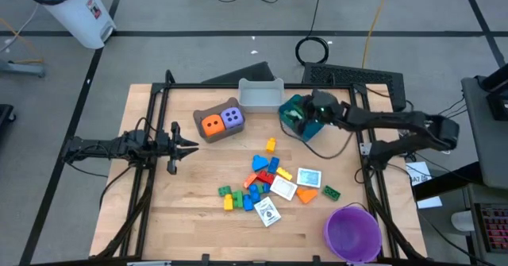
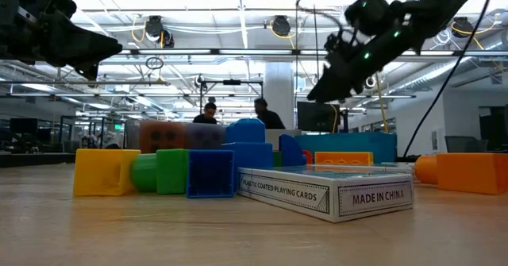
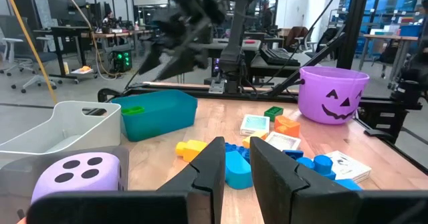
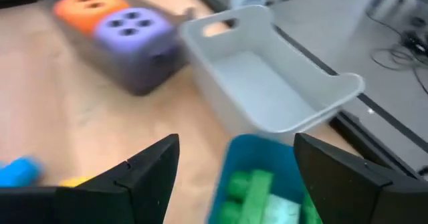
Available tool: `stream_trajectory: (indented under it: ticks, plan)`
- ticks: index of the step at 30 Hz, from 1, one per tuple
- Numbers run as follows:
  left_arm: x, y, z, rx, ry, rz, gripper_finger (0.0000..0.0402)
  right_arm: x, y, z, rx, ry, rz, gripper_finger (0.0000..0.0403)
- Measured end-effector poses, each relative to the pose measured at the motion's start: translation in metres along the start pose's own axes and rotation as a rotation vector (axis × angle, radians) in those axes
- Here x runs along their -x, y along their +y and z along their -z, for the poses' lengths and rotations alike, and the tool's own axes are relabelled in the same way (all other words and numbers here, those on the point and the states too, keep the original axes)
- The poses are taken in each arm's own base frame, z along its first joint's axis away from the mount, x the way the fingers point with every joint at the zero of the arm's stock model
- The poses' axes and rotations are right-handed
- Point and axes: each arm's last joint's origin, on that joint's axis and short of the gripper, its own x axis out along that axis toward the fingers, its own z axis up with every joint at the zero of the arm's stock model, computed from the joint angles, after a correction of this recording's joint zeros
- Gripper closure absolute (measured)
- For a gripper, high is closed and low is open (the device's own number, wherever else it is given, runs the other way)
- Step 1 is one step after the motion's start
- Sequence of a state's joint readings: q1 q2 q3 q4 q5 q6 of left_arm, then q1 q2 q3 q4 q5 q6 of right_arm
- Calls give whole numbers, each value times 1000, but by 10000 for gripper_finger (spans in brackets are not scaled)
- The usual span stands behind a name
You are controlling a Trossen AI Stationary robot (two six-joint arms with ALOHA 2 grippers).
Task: Pick & Place Toys
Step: Put the green 8 studs game piece into the blue bin
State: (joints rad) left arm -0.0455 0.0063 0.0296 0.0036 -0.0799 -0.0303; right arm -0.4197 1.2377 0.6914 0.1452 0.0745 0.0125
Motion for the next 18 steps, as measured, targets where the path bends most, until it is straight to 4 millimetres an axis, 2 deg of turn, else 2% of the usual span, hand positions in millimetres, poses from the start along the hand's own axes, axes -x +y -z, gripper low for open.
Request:
stream_trajectory:
  ticks: [6, 12, 18]
  plan:
    - [0, 0, 0, 0, 0, 0, 325, 39, 32, 0, 69, 57, -136, 104]
    - [0, 0, 0, 0, 0, 0, 325, 79, 61, 6, 7, 393, -220, 94]
    - [0, 0, 0, 0, 0, 0, 325, 102, 95, 25, 7, 677, -318, 98]
